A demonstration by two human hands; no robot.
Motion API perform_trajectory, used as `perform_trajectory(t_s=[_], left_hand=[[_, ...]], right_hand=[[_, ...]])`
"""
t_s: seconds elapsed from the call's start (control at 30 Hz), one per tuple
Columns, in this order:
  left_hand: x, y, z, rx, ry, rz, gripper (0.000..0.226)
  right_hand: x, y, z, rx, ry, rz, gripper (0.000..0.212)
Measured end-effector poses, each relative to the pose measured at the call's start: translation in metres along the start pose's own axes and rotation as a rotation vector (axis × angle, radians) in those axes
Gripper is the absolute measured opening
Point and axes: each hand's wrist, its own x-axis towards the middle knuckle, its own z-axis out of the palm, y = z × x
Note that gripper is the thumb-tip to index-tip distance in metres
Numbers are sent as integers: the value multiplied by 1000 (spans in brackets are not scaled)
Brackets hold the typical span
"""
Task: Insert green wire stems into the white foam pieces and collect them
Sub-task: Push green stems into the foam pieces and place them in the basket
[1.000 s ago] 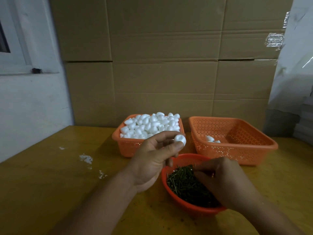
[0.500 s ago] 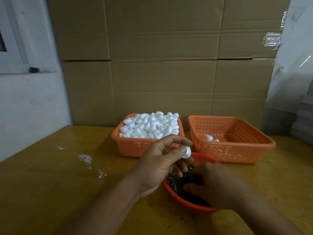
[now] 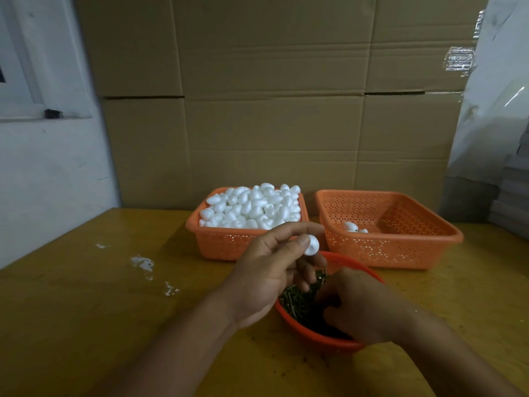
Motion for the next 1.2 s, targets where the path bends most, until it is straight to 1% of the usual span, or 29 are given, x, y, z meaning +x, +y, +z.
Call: perform_trajectory(t_s=[0.17,0.33,0.43,0.53,0.63,0.67,0.73,0.8,0.83,0.9,0.97,1.0,1.13,1.2], left_hand=[[-2,2,-1,-9,-38,3,37],[-2,2,0,16,-30,6,33],[-1,1,-1,76,-6,1,30],[0,0,-4,118,26,-8,34],[1,-3,-3,113,56,1,45],[1,-3,-3,109,67,2,48],[1,-4,-3,105,86,1,49],[2,-5,-3,107,101,-6,44],[2,-6,-3,107,106,-10,41],[2,-6,-3,106,109,-10,38],[3,-7,-2,98,106,-4,33],[3,-8,-2,92,105,-3,29],[3,-8,-1,76,99,0,27],[2,-8,-1,75,96,-3,27]], right_hand=[[2,1,1,-28,19,12,12],[2,1,3,-11,55,26,9],[3,3,4,7,76,44,10],[3,7,4,39,143,70,14],[0,8,0,74,242,85,31],[-1,9,-1,89,280,82,32],[-3,9,-4,115,325,60,26],[-5,8,-6,123,291,21,19],[-6,7,-5,108,241,6,19],[-6,4,-2,39,115,-2,27],[-4,2,1,-27,37,1,34],[-2,1,2,-30,24,-2,33],[-2,2,2,27,44,-24,14],[-3,3,3,31,55,-21,11]])
